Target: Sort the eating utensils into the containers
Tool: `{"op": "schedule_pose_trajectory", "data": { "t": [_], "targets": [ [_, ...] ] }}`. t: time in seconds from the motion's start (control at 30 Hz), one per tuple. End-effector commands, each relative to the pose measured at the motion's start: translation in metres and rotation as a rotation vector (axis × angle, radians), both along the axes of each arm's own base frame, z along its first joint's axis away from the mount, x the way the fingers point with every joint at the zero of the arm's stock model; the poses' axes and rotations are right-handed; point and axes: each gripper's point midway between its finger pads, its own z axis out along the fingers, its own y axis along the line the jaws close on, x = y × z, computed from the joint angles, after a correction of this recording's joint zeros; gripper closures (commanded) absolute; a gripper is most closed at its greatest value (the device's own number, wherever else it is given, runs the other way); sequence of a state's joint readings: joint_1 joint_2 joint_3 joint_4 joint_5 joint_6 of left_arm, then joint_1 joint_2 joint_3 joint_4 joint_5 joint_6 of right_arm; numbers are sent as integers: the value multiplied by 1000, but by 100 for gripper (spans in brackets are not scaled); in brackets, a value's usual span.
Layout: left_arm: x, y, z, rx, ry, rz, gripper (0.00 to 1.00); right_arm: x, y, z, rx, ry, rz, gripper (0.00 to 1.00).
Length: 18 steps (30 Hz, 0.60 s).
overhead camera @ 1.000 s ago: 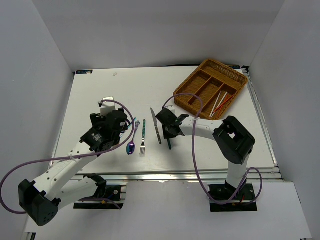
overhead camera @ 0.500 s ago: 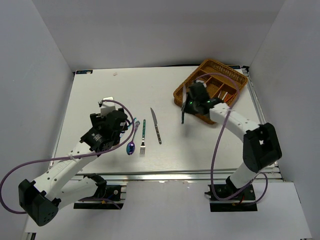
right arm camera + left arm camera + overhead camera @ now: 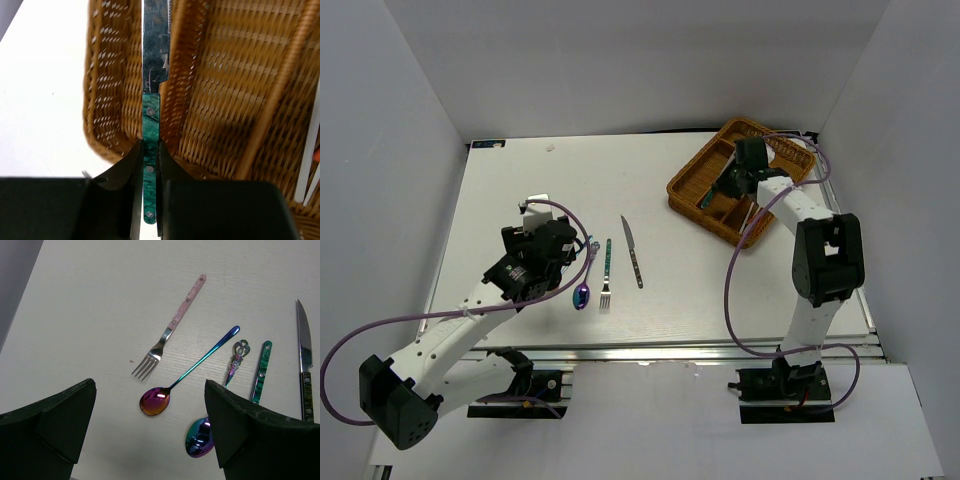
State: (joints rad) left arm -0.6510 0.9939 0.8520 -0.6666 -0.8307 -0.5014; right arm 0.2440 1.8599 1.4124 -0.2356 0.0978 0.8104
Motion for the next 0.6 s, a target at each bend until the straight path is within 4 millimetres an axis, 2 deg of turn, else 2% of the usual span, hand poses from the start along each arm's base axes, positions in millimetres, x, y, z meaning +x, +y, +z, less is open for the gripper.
{"op": "schedule_pose_trajectory", "data": {
  "t": [0.0,0.1,0.17,0.27,0.4,0.57],
  "targets": [
    [3,1,15,-9,-37,17,2,20,-9,11,35,-15,-73,100],
    [3,1,15,-8,-35,14,2,21,-14,4,38,-2,-81,100],
    [4,0,15,-9,-34,13,2,22,-17,1,33,5,-89,92],
    [4,0,15,-7,-33,12,2,23,-20,0,24,4,-92,87],
    [4,0,14,-7,-31,11,2,22,-22,7,13,-1,-89,51],
    [4,0,14,-4,-30,11,2,13,-14,29,0,-42,-56,42]
  ]
}}
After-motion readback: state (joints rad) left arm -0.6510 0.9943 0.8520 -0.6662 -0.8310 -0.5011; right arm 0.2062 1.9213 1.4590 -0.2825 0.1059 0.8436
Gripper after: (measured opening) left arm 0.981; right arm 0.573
